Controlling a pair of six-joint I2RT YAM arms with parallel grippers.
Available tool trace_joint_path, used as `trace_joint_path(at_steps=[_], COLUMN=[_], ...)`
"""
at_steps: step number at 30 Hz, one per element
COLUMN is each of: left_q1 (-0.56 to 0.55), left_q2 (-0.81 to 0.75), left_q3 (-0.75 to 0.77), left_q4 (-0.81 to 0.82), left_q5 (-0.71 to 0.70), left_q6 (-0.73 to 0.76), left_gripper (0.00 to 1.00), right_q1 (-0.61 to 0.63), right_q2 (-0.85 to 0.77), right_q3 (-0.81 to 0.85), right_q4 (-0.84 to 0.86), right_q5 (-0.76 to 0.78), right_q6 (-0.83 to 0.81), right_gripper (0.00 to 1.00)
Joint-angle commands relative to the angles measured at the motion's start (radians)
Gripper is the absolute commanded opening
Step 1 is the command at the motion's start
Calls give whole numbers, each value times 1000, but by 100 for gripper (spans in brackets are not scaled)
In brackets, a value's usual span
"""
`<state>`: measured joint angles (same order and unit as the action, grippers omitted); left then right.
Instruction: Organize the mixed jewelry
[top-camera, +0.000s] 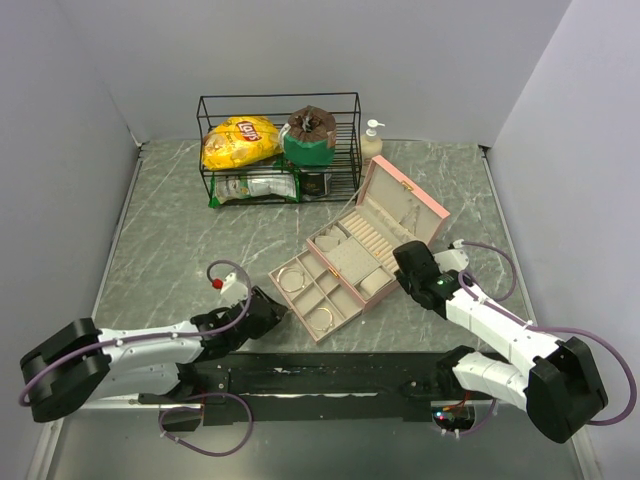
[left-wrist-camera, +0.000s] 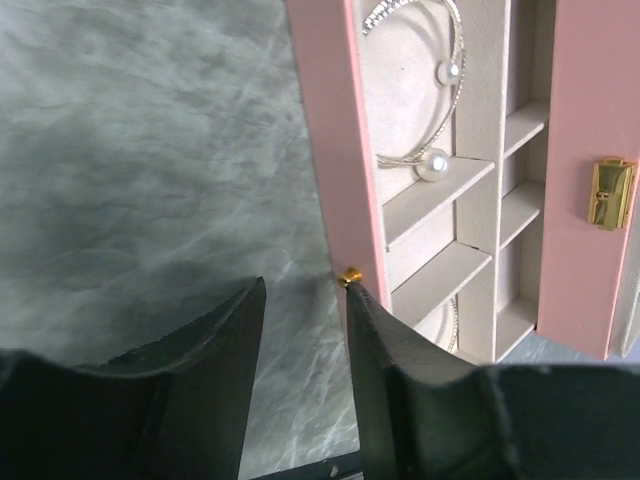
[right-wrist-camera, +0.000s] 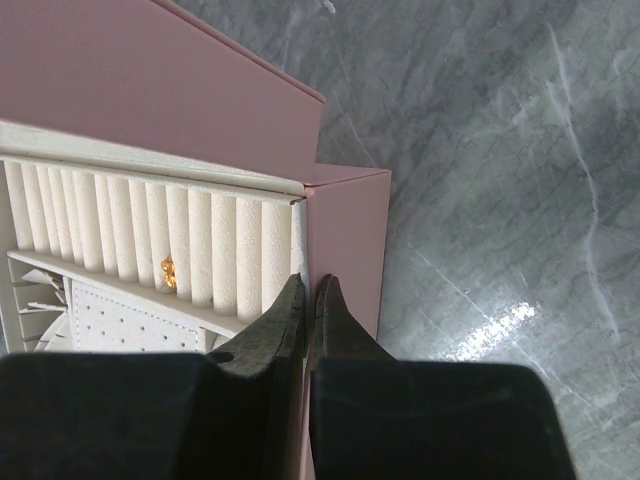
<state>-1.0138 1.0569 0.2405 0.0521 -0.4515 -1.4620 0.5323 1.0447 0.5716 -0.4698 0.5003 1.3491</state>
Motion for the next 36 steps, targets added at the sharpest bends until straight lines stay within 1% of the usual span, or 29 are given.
trace_joint_path(at_steps=[1, 6, 13, 17, 21, 29, 36], left_q1=[1, 1, 3, 11, 37, 53, 55], left_q2=[81, 121, 118, 127, 182, 296, 324], left_q3=[34, 45, 34, 31, 62, 129, 141], left_q4=[41, 80, 86, 123, 169, 227, 249], left_q5=[40, 56, 39, 39, 80, 140, 160], left_q6=[26, 35, 23, 34, 54, 89, 95], left_gripper=[43, 40, 35, 32, 27, 25, 24], right_q1=[15, 15, 14, 14, 14, 15, 14], right_q2=[14, 17, 18, 26, 28, 25, 18], right_q3=[8, 10, 2, 1, 5, 8, 10], right_q4=[36, 40, 52, 54, 51, 51, 48], right_q5=[-92, -101, -106, -111, -109, -111, -111], right_q6=[32, 28, 31, 28, 24, 21, 19], right_gripper=[0, 0, 0, 0, 0, 0, 0])
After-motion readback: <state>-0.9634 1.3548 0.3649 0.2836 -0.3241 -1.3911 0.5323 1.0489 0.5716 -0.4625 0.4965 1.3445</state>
